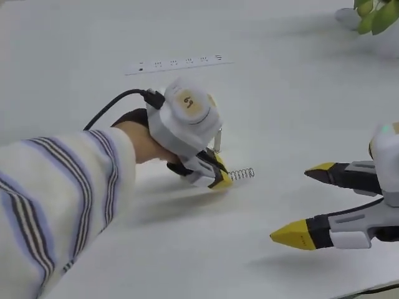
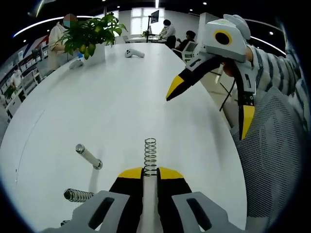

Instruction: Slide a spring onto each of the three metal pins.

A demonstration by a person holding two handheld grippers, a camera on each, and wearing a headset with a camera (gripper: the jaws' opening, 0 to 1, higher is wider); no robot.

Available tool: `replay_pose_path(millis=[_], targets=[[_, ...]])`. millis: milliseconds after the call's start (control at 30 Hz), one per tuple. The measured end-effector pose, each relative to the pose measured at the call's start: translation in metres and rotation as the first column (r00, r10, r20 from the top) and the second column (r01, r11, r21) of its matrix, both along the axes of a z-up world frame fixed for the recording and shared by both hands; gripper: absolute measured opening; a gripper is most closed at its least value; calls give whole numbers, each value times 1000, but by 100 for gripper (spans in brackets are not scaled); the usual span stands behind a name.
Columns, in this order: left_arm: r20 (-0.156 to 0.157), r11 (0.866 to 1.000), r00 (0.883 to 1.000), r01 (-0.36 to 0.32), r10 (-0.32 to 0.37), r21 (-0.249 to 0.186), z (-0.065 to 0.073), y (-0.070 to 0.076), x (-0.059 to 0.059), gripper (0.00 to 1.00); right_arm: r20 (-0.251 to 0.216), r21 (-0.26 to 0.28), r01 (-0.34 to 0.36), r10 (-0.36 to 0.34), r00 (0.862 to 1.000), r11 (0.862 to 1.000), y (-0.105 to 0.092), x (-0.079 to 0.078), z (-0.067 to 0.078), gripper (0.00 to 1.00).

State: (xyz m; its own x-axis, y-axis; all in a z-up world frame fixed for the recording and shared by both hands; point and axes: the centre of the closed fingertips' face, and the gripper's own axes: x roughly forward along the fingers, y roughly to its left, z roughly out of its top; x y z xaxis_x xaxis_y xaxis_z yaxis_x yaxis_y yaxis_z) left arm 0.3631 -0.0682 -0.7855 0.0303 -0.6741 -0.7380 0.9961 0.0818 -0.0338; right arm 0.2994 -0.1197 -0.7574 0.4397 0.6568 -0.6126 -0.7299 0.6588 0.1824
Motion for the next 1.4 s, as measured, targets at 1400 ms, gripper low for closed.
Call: replay_pose_path(millis=[1400], targets=[[19,996,996,-92,92,2,37,81,-32,2,28,-58,-164,166,986,985,16,5,8,78]])
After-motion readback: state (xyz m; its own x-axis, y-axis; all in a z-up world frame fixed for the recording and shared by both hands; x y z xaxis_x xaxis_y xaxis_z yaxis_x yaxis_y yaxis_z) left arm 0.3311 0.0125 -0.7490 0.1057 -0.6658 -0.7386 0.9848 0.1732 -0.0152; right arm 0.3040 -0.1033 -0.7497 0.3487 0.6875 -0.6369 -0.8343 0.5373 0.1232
